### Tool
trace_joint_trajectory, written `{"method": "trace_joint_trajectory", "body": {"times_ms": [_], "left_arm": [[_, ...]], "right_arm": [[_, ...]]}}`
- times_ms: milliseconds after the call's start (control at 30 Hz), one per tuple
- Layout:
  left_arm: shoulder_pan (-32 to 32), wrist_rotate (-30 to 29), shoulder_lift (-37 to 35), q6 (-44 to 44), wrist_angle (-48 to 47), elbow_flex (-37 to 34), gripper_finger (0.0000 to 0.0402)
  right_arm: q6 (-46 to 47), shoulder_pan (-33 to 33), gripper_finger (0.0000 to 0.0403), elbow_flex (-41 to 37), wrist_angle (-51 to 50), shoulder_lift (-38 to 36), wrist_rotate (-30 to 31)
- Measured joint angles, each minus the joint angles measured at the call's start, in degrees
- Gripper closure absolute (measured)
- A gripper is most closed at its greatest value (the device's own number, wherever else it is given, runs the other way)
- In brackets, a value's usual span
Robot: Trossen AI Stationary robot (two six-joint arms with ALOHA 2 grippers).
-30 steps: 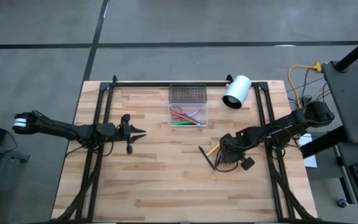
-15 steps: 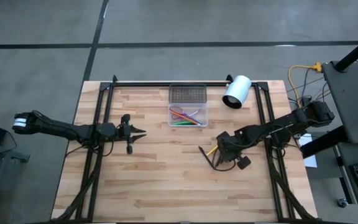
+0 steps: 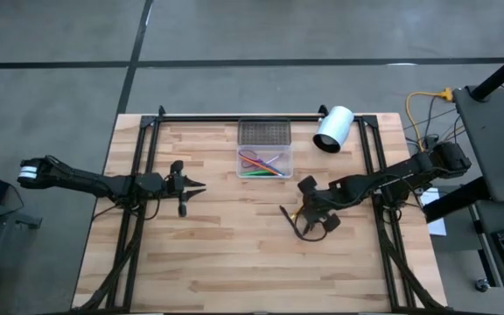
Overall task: Pick & place school supplies into a supply box
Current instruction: Put the black pen into the black box
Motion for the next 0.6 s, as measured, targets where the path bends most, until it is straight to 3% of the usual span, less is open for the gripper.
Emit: {"method": "trace_joint_trajectory", "body": {"times_ms": [600], "left_arm": [[0.0,0.0,0.0,0.0,0.0,0.0,0.0349]], "right_arm": [[-1.8,-0.1,0.0380,-0.3,10.0,0.0,10.1]]}}
